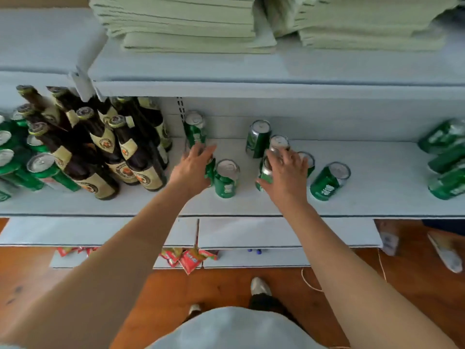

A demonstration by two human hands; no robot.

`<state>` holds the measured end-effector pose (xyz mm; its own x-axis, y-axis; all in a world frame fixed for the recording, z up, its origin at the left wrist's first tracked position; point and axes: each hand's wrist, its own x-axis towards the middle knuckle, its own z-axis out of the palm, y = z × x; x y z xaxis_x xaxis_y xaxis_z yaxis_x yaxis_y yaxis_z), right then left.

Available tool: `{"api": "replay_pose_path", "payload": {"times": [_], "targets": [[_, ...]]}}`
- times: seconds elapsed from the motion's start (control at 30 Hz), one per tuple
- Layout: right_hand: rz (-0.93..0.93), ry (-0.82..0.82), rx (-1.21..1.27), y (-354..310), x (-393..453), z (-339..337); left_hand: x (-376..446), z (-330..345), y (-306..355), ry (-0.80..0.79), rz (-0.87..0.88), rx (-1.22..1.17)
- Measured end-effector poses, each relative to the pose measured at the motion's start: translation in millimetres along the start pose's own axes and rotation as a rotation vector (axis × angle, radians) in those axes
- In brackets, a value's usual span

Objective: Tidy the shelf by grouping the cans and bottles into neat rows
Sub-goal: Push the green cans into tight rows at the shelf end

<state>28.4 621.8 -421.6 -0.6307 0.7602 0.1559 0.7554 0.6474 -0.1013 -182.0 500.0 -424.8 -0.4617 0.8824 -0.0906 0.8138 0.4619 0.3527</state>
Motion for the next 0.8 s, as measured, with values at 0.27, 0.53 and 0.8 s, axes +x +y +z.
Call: {"api": "replay_pose_path", "payload": {"times": [0.27,0.53,0.8], "targets": [[-0.591,-0.005,-0.027,31.5,26.2,-5.2,32.3,-13.3,11.0,0.052,-0.084,-0.054],[-0.586,-0.110,0.073,-20.2,107.4,-18.7,54.2,-20.1,14.7,0.077,-0.126,0.008],[-0.520,-0.210,0.051,-43.7,155.0,20.1,-9.8,-4.1,32.3,0.416,-0.186,-0.283]]}}
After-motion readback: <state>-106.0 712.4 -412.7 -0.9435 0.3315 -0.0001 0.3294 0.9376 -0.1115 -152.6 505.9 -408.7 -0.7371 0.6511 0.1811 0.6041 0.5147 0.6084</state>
